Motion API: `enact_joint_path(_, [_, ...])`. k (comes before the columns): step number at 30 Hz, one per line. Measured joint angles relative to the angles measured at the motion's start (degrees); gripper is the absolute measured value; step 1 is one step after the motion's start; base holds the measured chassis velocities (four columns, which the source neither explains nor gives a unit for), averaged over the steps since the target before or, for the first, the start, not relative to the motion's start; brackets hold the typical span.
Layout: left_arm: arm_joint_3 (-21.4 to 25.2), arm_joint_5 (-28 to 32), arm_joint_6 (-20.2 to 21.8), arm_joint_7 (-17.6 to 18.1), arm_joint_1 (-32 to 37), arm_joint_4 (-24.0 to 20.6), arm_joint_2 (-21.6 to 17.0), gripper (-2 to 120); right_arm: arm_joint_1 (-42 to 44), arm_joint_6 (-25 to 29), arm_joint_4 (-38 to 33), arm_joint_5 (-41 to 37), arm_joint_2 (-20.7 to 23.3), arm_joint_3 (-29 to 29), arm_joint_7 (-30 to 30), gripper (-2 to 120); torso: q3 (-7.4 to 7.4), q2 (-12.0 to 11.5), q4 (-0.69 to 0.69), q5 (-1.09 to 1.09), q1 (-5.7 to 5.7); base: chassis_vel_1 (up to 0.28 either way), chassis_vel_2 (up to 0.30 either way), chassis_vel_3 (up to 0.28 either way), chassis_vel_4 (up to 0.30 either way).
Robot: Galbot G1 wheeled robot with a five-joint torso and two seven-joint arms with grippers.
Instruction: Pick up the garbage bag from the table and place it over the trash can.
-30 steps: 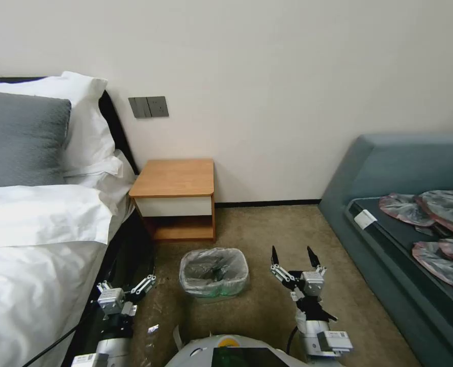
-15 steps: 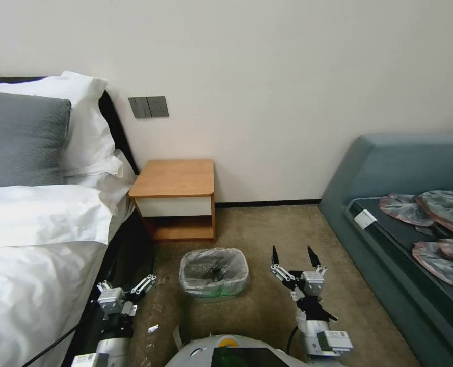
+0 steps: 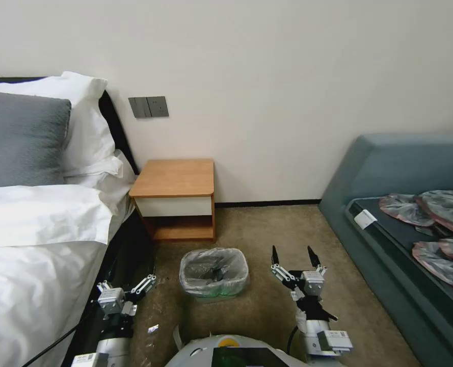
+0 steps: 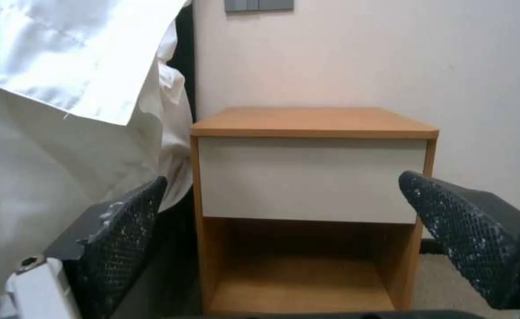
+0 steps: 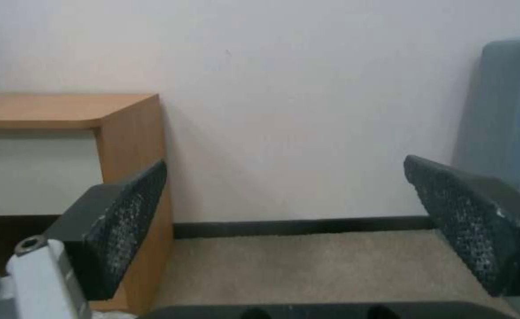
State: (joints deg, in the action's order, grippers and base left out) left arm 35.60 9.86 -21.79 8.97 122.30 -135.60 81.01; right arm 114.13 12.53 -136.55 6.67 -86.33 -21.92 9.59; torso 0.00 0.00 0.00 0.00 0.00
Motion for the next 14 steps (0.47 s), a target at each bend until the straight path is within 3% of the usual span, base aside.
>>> enact_joint_path(14, [0.0,0.0,0.1,0.0,0.0,0.0,0.0,100,0.0,0.0,0.0,0.0,0.0,0.0,0.0,100,0.00,0.0,0.00,0.00,0.00,0.000,0.000,0.000,0.000])
